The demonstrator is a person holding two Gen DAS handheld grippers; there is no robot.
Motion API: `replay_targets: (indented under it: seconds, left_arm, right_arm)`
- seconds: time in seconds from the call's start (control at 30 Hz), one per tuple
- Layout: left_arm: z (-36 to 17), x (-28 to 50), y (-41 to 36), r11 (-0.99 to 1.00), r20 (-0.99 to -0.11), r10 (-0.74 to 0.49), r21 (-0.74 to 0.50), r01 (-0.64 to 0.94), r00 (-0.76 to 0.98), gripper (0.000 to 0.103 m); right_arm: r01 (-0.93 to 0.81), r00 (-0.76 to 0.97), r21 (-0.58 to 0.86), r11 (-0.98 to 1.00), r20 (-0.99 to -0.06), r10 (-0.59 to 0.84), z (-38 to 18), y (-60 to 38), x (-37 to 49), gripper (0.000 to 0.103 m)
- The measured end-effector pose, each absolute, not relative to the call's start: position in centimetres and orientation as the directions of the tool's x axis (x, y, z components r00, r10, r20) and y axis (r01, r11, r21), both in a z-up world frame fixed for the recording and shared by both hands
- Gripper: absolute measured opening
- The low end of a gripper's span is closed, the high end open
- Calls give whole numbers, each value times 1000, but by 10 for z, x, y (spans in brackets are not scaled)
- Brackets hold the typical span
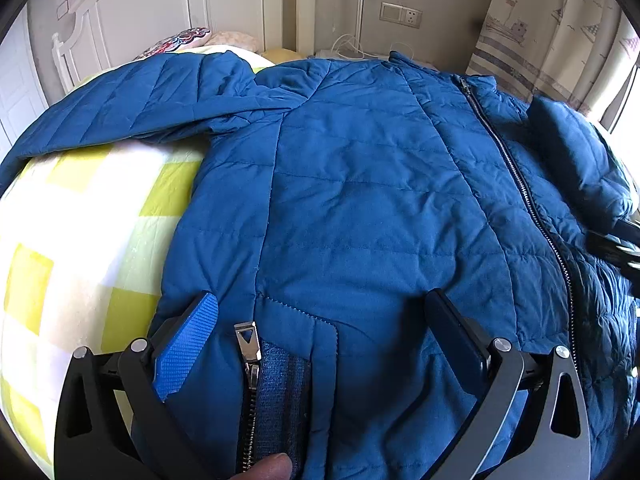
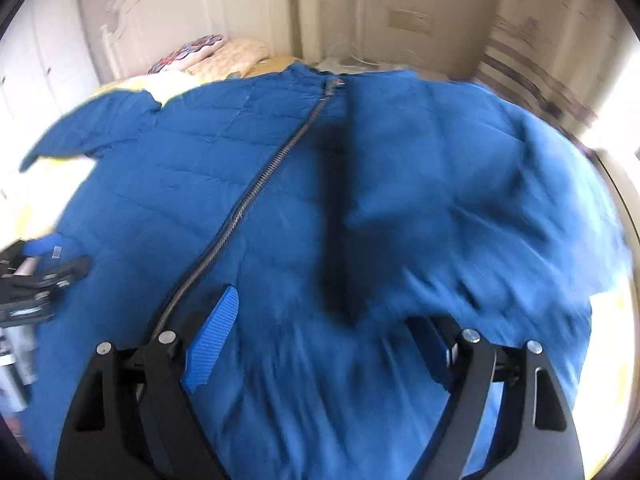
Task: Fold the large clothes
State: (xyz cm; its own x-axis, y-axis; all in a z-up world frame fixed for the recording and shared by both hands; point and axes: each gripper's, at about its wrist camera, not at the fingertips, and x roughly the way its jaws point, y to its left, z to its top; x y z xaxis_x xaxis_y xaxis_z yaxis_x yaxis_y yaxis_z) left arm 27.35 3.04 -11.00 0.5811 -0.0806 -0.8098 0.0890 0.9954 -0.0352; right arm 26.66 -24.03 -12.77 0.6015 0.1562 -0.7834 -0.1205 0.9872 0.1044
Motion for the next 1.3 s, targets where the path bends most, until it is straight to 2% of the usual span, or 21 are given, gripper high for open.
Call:
replay_targets:
  seconds: [0.1,0.17,0.3,0.37,0.43,0.53,0.6,0.63,0.67,0.7,0.73,0.87,0.97,1.23,1.27,1.3]
  left_arm:
    - [-110,274,31,995,-810,-80,-34,89,580,99]
    - [-110,274,29,996,-812,-72,-25,88,579,99]
    - [-111,275,25,996,-817,-49,2,87,575,99]
    - [-112,274,23,997,-818,-37,13,82,574,99]
    - [-112,274,22,998,-818,-26,14,65,575,99]
    - [-113,273,20,999,-822,-7,19,40,569,99]
    - [-111,276,18,999,-842,11,36,36,540,99]
    - [-109,278,16,999,-859,12,35,36,513,98]
    - [-104,280,12,999,-869,-6,17,41,495,92]
    - [-98,279,4,998,-863,-34,-2,65,503,88]
    - [-87,277,-11,995,-838,-52,6,104,544,88]
    - [-58,272,-85,944,-755,-175,53,325,631,91]
    - [-53,274,-149,881,-740,-263,78,467,619,94]
    - [-55,278,-288,738,-688,-281,291,609,669,94]
    - [-59,283,-300,723,-697,-270,309,618,664,86]
    - [-66,291,-308,709,-725,-265,301,638,636,72]
  right_arm:
    - [-82,681,136,987,-716,155,-103,-259,219,89]
    - [-11,713,107,994,-696,83,-98,-273,179,93]
    - [138,654,54,989,-755,-50,-134,-306,157,94]
    - [186,605,46,981,-793,-77,-162,-314,156,100]
    - [216,616,98,971,-786,-58,-164,-323,151,100]
    - [208,610,52,977,-787,-88,-166,-319,154,100]
    - [204,608,81,976,-792,-62,-167,-324,154,101]
    - [201,602,109,973,-797,-35,-169,-329,156,101]
    - [194,606,124,973,-796,-19,-168,-330,157,101]
    - [189,606,126,974,-795,-15,-168,-331,158,101]
    - [190,608,124,974,-794,-18,-168,-333,158,101]
    - [188,614,127,974,-789,-15,-168,-334,149,101]
    - [186,618,130,974,-786,-13,-167,-333,150,101]
    - [187,623,133,973,-782,-13,-167,-332,146,101]
    - [187,624,133,973,-782,-13,-167,-333,146,101]
    - [187,624,133,973,-782,-13,-167,-333,146,101]
